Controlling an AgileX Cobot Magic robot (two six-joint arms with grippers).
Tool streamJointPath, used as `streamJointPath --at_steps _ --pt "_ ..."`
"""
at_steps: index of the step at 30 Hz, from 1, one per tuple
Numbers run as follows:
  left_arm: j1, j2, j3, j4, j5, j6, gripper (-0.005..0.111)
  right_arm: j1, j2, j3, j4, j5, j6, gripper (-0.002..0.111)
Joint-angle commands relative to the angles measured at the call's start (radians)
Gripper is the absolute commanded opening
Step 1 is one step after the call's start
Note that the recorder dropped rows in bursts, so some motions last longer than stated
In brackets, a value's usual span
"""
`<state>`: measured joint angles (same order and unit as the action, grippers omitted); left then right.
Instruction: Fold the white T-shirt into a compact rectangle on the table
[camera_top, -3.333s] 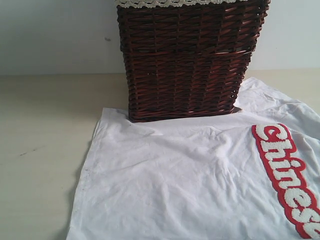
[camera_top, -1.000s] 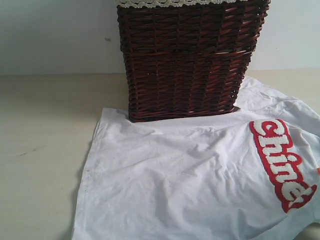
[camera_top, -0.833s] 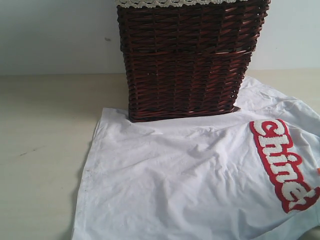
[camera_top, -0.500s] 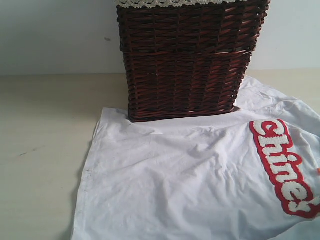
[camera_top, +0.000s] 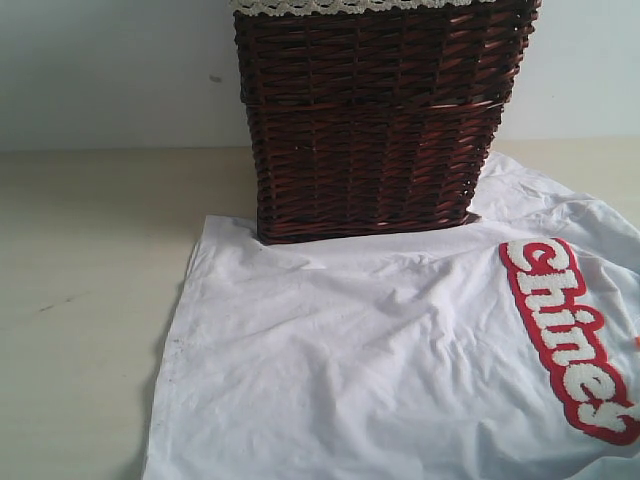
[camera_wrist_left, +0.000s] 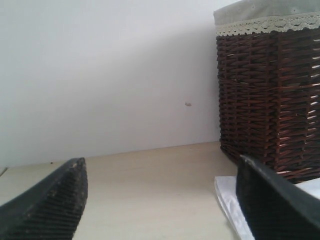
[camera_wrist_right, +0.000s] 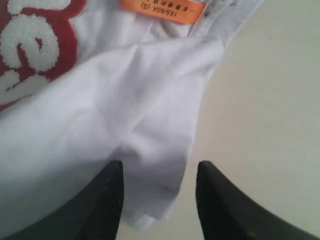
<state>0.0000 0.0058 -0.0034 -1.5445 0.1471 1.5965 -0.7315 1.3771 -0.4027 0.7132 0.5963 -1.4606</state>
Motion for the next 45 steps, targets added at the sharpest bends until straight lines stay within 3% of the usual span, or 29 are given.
streamJointPath --at_steps 1,10,24,37,45 --pt "0.001 -0.006 0.003 -0.004 -0.003 -0.003 0.078 -0.002 0.063 -0.003 0.027 -0.003 0.008 0.046" --pt "0.001 -0.006 0.003 -0.004 -0.003 -0.003 0.078 -0.002 0.086 -0.003 0.073 0.037 0.008 0.0" --pt "0.001 -0.006 0.003 -0.004 -0.003 -0.003 0.078 -0.002 -0.064 -0.003 0.02 0.258 -0.011 0.0" --pt "0.001 -0.006 0.003 -0.004 -0.003 -0.003 0.078 -0.002 -0.156 -0.003 -0.405 0.387 -0.01 0.0" --pt "0.001 -0.006 0.003 -0.004 -0.003 -0.003 0.078 -0.002 -0.156 -0.003 -0.443 0.423 -0.081 0.0"
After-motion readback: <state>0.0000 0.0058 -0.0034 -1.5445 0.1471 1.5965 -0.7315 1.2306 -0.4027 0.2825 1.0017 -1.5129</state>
